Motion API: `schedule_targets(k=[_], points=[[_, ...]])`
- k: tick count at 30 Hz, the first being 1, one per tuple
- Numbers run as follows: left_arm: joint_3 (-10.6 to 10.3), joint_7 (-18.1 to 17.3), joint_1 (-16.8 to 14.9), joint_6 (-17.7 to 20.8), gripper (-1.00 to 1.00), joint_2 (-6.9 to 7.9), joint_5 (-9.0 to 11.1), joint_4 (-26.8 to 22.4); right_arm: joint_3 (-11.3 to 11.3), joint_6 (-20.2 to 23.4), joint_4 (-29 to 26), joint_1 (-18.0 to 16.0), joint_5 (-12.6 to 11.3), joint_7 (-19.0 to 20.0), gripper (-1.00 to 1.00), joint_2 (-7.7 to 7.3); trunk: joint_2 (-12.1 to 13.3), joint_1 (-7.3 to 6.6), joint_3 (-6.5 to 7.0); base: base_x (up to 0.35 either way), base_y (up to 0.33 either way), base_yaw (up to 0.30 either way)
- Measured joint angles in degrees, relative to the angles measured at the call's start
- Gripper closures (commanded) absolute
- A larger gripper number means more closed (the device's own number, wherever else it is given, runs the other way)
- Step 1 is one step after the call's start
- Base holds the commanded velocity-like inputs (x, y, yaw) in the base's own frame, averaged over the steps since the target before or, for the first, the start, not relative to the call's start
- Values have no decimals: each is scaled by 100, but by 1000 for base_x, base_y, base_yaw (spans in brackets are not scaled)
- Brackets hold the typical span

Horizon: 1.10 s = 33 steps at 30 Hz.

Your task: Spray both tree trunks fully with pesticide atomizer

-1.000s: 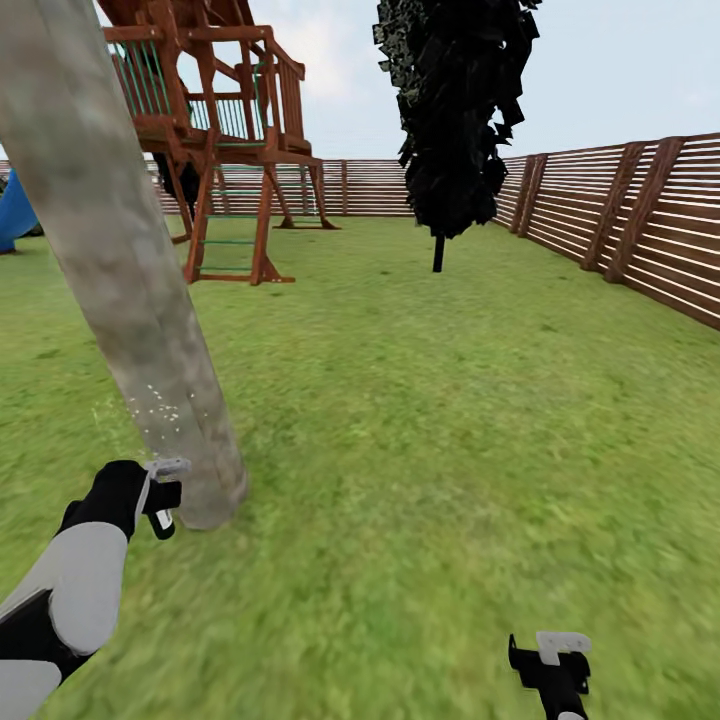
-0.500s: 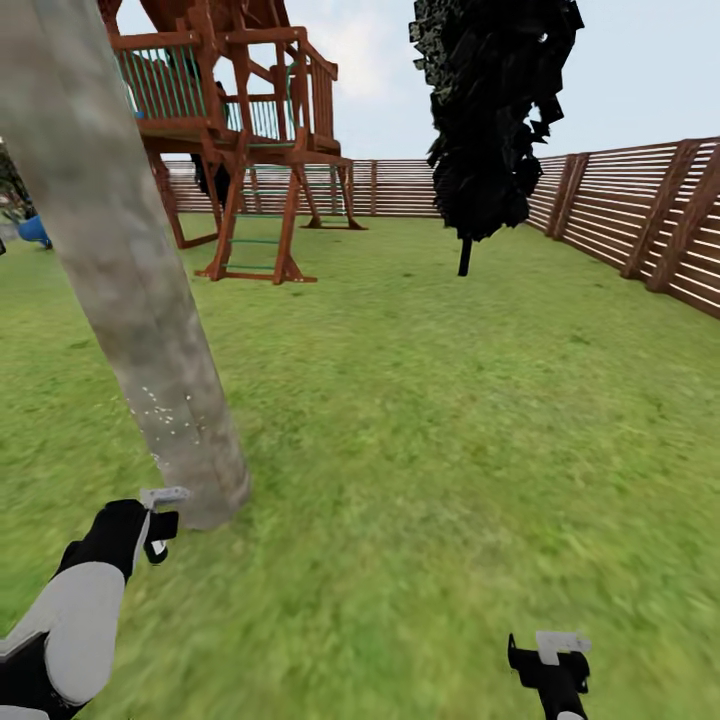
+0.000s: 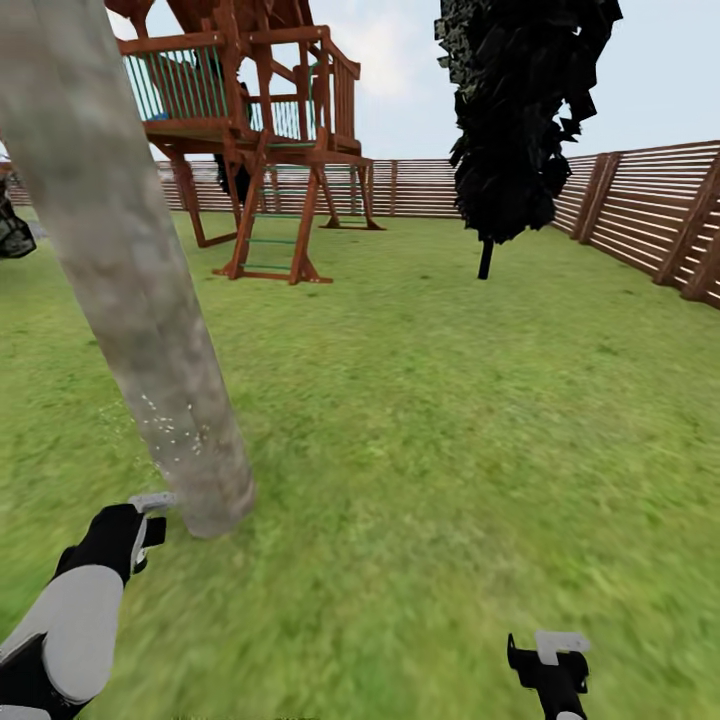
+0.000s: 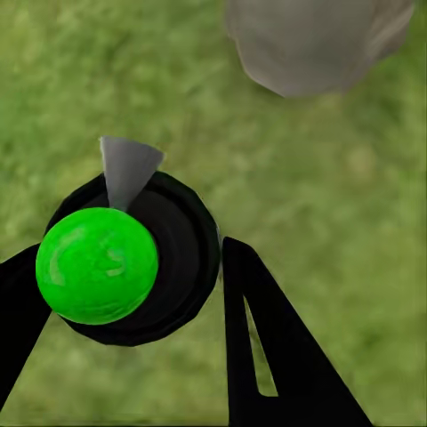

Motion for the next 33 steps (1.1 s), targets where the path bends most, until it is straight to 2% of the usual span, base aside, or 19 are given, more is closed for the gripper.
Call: schedule_targets(k=[1, 7, 19, 33], points=[[5, 23, 1, 5, 100, -18, 60, 10, 2, 0, 0, 0, 0, 0, -100, 0, 0, 0, 0, 0, -47, 190], [7, 9, 1, 8, 100, -92, 59, 15, -4, -2, 5, 1, 0, 3, -100, -9, 0, 0, 0, 0, -223, 40], [23, 16, 1, 13, 100, -84, 54, 6, 3, -2, 2, 1, 1, 6, -100, -2, 0, -1, 0, 26, -272, 2], [46, 32, 2, 19, 100, -80, 55, -50, 3, -1, 3, -1, 0, 6, -100, 4, 0, 0, 0, 27, -272, 251]])
